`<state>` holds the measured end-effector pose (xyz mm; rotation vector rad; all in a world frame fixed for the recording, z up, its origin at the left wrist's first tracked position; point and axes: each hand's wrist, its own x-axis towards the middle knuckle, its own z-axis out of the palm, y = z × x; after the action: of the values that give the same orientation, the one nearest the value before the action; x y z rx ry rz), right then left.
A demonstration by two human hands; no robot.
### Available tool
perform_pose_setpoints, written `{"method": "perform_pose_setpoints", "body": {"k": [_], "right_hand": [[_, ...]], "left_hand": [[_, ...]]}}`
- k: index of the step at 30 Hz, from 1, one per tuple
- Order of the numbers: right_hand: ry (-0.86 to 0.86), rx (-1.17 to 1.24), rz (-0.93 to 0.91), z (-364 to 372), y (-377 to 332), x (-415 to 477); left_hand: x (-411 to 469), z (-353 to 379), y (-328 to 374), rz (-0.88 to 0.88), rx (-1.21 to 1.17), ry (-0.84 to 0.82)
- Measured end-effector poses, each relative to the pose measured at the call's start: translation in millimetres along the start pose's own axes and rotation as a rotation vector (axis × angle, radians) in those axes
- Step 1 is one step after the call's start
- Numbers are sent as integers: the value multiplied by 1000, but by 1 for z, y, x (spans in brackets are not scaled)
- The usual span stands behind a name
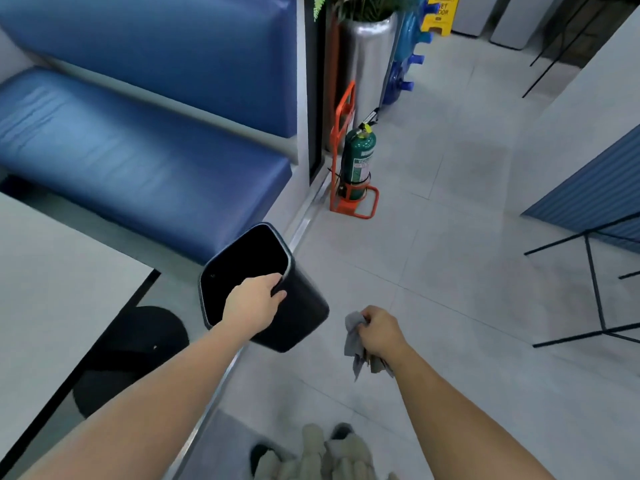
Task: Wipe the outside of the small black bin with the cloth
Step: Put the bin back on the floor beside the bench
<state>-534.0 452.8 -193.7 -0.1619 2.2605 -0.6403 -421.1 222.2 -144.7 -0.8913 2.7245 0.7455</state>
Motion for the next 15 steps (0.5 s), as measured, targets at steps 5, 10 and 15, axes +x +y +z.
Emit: {"method": "perform_pose_setpoints", "body": {"k": [5,10,15], "right_hand": [[-53,39,12,41,23,70],[-79,69,55,99,66,151],[-88,140,103,152,110,218]], "left_hand": [[63,89,-28,96,140,-54],[123,199,-70,183,311,-133],[157,291,-105,266,468,-190]]}}
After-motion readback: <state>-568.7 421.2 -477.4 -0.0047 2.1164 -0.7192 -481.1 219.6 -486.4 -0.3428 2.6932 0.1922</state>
